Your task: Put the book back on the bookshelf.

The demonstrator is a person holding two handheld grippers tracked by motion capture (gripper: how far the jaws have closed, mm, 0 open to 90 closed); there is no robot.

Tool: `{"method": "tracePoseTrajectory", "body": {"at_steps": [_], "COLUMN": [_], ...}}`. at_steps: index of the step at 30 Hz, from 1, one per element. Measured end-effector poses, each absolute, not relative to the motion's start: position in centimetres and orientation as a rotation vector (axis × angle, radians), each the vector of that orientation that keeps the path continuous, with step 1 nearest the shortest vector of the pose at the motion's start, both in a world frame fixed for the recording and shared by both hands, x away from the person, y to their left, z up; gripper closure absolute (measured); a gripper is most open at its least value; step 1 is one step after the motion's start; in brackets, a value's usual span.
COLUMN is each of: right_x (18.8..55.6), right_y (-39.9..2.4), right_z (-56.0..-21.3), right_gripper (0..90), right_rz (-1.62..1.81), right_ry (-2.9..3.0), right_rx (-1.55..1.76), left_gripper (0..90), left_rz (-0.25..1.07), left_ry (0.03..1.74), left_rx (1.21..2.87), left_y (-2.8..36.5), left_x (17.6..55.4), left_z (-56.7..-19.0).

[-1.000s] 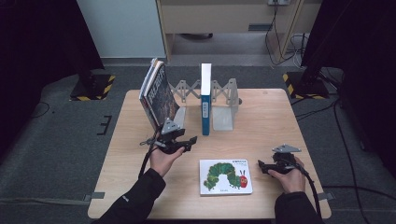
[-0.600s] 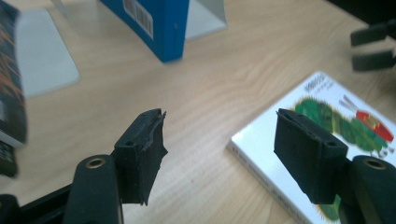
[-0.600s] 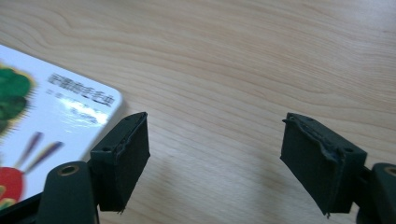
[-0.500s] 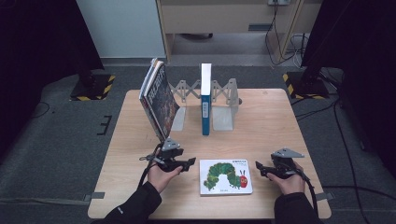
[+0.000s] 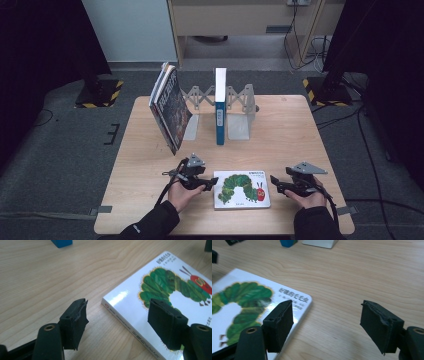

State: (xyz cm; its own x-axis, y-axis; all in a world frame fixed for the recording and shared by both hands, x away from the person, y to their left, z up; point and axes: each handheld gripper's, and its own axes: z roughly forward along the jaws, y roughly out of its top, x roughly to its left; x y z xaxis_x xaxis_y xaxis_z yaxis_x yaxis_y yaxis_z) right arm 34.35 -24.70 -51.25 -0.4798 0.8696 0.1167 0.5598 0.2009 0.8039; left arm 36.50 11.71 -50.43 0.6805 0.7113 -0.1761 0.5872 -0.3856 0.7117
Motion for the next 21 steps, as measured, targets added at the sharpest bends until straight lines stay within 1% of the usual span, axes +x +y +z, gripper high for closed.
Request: {"method": "tracePoseTrajectory", "body": {"at_steps": [7,12,15,19,21], "right_x": [34.3,34.1,34.1,34.1,34.2], "right_y": [-23.7,-23.3,-22.5,-21.6,-21.3], "right_z": [-51.3,-51.4,-51.6,-51.7,-51.9], "right_gripper": [28.4,30.8,32.1,32.1,32.3], "right_rz": [1.255,1.281,1.263,1.258,1.250], "right_ry": [2.153,2.176,2.226,2.260,2.279], "right_rx": [1.392,1.427,1.416,1.427,1.426], "left_gripper": [30.2,29.4,27.3,22.3,21.5], "left_rz": [0.191,0.204,0.181,0.182,0.160], "left_ry": [0.983,0.984,0.989,0.986,0.995], "left_rx": [2.166,2.171,2.147,2.129,2.112], "left_y": [10.8,10.9,10.9,11.1,11.3], "left_x": [36.4,36.4,36.5,36.6,36.7], "left_z": [-51.5,-51.8,-52.0,-52.4,-52.6]}}
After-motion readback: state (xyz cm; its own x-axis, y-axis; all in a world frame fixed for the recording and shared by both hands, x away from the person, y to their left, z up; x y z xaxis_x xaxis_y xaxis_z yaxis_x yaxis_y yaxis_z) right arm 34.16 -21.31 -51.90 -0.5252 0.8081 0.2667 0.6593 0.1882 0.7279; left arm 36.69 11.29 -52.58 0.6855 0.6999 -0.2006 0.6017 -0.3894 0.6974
